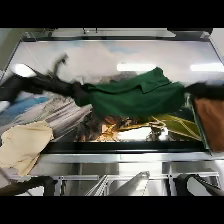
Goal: Fold the shirts.
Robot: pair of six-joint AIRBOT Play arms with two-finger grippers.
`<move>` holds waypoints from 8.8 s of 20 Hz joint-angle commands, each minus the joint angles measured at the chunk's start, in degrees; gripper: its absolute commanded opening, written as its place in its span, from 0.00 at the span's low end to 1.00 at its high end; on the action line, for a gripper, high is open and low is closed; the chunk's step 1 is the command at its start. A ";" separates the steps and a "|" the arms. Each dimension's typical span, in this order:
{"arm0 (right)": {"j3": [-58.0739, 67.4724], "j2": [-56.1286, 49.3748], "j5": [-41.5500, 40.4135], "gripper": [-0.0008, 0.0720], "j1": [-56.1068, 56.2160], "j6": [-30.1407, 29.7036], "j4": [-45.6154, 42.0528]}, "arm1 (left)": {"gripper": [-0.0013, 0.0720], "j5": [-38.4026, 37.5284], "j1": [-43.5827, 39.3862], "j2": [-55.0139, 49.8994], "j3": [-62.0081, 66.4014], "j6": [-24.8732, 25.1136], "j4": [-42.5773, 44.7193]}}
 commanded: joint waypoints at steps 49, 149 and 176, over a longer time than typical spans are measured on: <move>14.32 -31.06 -32.00 0.51 10.67 -5.35 17.42 | 0.49 20.04 10.58 -14.67 8.50 0.55 7.41; 29.97 25.68 -7.63 0.03 -13.97 8.07 8.22 | 0.06 5.38 57.18 48.74 -1.73 12.52 -45.16; 21.40 -46.21 -15.58 0.03 4.59 -12.98 27.19 | 0.05 12.17 15.47 -32.87 28.22 9.11 5.49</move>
